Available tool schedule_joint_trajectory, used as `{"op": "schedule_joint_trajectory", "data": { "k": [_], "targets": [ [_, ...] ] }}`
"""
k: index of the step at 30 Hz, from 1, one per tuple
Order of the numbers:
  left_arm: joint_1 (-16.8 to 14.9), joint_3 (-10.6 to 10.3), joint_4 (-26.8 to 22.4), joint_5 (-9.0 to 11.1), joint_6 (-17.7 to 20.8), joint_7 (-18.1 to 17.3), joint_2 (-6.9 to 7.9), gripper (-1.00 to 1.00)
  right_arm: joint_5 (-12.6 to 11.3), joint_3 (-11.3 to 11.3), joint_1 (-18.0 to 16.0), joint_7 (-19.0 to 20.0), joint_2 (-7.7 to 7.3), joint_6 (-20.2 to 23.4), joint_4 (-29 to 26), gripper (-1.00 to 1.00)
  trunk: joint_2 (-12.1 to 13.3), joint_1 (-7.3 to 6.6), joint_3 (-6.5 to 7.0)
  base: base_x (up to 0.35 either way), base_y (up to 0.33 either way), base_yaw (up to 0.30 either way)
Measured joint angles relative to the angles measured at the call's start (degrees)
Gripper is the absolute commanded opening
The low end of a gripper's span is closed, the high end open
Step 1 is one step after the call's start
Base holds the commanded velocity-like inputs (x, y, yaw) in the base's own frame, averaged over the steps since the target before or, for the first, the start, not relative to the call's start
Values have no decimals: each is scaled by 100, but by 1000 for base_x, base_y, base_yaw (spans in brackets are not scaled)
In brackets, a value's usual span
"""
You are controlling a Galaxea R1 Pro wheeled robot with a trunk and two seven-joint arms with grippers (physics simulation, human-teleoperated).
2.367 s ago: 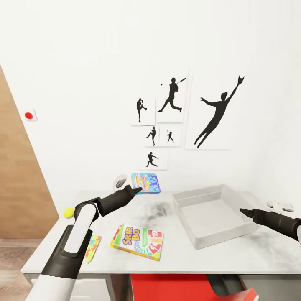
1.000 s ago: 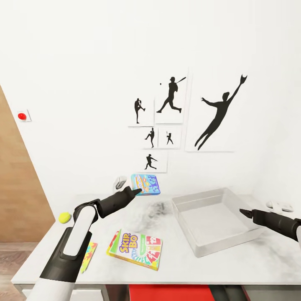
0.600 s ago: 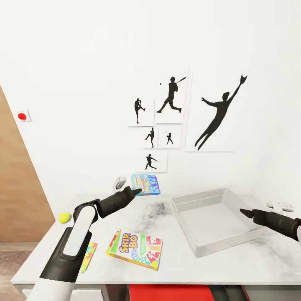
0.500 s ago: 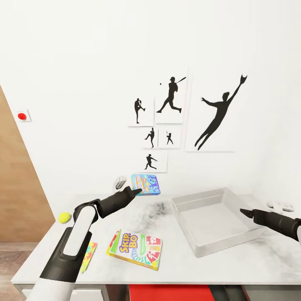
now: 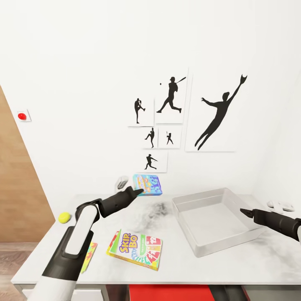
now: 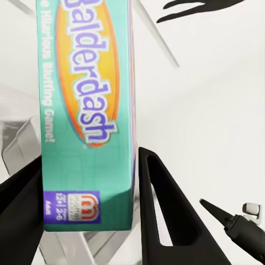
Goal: Put all the toys in the child's room - the three board games (two on the bed and one on the table), the two jigsaw puzzles on the table, and the tennis ball on the table - inside the toy box on the table in the child's room.
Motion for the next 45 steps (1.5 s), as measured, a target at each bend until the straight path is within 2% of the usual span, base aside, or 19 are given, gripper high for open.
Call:
{"op": "schedule_joint_trajectory", "data": {
  "k": [6,9,15,21,33,45],
  "targets": [
    [-43,-27,40,-9,16,14,-63,-100,-1,-2,-4,0,-4,0,0,100,0,0,0,0,0,0],
    [-99,-42,157,-10,18,23,-181,-100,-1,-5,-10,0,-8,0,0,100,0,0,0,0,0,0],
    [-191,-50,377,-16,-3,25,-303,-100,-2,-8,-11,0,-8,0,0,100,0,0,0,0,0,-2],
    [-219,-43,460,-3,-15,15,-319,-100,-6,-9,-9,1,-8,0,0,100,0,0,0,0,0,-122],
    [-207,-43,457,2,-23,-22,-325,-100,-11,-1,-8,1,-8,0,0,100,0,0,0,0,0,-257],
    [-183,-30,392,27,-36,-91,-310,-100,-7,-1,-8,1,-1,0,0,100,0,1,0,-161,0,-70]
  ]
}}
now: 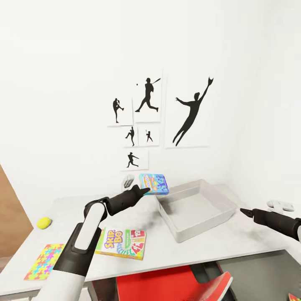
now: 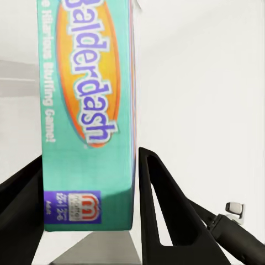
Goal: Put all the toys in the child's room - the three board games (two on the bed and one on the table), the two jigsaw puzzles on the table, and the tennis ball on the table - inside the toy box on the table in the child's room.
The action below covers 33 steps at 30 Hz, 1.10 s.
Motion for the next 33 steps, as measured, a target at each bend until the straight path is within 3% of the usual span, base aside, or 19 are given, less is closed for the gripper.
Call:
{"op": "schedule_joint_trajectory", "data": {
  "k": [16,19,20,21,28,33],
  "targets": [
    [66,115,-417,-35,17,27,21,-100,-4,11,6,0,7,0,0,100,0,-1,0,-16,0,-254],
    [-2,287,-451,-40,31,47,21,-100,-5,17,7,0,9,0,0,100,0,-1,0,-1,0,-286],
    [-96,518,-470,1,52,58,27,-100,-5,25,8,1,10,0,0,100,0,-1,1,-1,0,-287],
    [-129,619,-468,-80,62,61,37,-100,-5,27,8,0,10,0,0,100,0,-1,0,-1,0,-287],
    [-189,1032,-485,-38,64,40,128,-100,-2,32,15,0,7,0,-1,100,0,-1,0,0,0,-287],
    [-185,1170,-490,-41,60,45,173,-100,3,29,11,0,4,0,0,100,0,-1,0,0,0,-167]
  ]
}}
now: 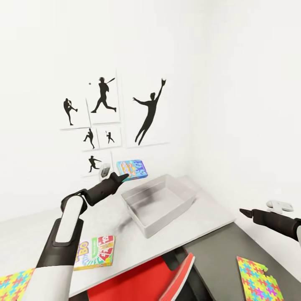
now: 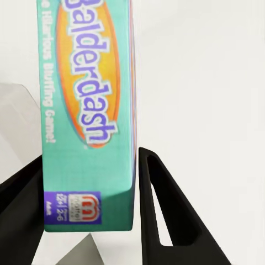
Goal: Put all the toys in the child's room - the three board games (two on the bed and one on the table), the two jigsaw puzzles on the table, and the tennis ball on the table - inside the toy box on the table in the child's room.
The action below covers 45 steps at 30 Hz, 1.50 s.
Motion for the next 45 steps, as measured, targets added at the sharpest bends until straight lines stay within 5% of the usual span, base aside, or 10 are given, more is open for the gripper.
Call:
{"op": "schedule_joint_trajectory", "data": {
  "k": [45],
  "targets": [
    [-38,26,495,-101,-170,60,8,-100,-5,6,12,1,6,0,0,100,0,0,0,2,59,-109]
  ]
}}
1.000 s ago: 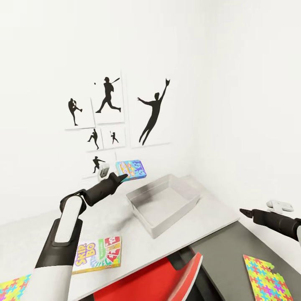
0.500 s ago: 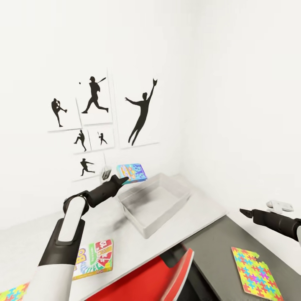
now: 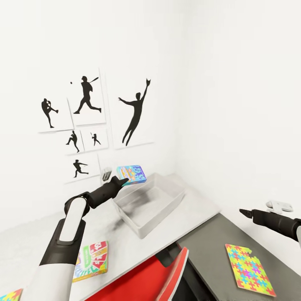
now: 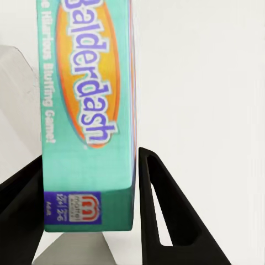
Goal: Put all the toys in the child's room - the three board games (two on the bed and one on the table), the two jigsaw puzzles on the table, and the tennis ball on the table - inside the toy box on the table in the child's room.
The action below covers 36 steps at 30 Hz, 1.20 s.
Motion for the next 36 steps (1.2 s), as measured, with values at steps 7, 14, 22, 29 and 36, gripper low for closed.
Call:
{"op": "schedule_joint_trajectory", "data": {
  "k": [7,14,22,29,36],
  "targets": [
    [13,4,18,0,-37,-5,7,-100,6,-7,2,-1,-4,0,1,100,0,0,0,0,17,-36],
    [27,-2,27,-8,-45,-5,7,-100,6,-9,4,0,-7,-2,2,100,0,0,0,0,187,-44],
    [40,-15,27,-8,-49,-3,8,-100,-1,-3,4,0,-8,0,0,100,0,0,0,0,89,-225],
    [41,-13,26,-10,-49,-2,8,-100,-2,-4,4,0,-8,0,0,100,0,0,0,0,9,-272],
    [47,-19,25,-7,-59,-5,8,-100,5,-10,4,-1,-8,-1,1,100,-1,-1,0,50,60,-110]
  ]
}}
